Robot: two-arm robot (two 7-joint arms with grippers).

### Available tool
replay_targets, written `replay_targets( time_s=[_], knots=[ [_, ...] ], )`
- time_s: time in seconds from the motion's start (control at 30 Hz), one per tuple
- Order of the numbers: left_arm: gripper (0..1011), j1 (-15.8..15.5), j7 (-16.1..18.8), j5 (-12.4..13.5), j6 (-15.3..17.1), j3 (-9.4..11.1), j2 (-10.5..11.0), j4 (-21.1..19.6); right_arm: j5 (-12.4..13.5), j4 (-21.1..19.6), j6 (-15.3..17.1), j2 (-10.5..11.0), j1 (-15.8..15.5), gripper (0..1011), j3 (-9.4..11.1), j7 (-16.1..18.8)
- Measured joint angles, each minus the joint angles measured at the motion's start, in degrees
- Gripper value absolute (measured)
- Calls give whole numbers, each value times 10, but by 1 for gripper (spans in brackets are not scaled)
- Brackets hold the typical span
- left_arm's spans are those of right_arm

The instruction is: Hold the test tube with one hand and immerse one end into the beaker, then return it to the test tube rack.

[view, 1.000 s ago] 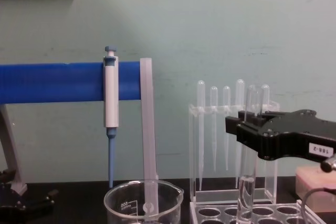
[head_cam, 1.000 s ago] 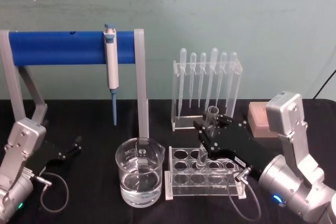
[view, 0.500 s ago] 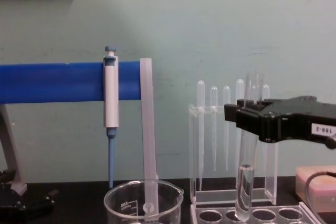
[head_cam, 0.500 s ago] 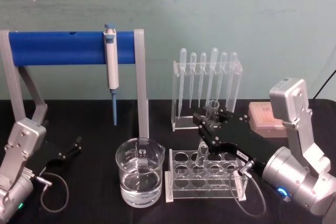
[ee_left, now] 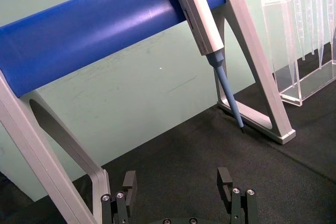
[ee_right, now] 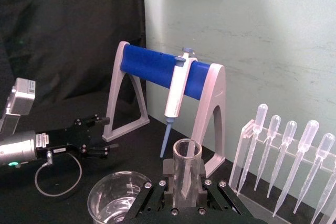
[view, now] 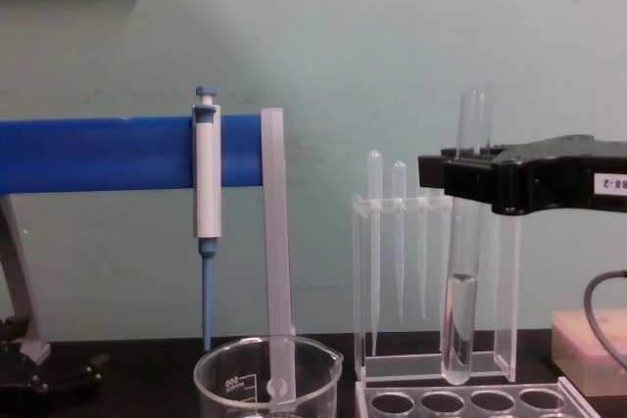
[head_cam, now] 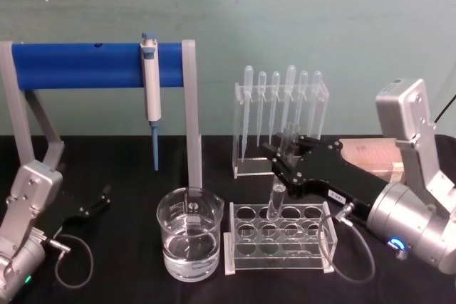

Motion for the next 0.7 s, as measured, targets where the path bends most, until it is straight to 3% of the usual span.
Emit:
replay_targets(
  time_s=[0.7],
  knots=[
    [1000, 0, 0, 0, 0, 0, 0, 0, 3, 0, 0, 2, 1, 224, 0, 1]
  ],
)
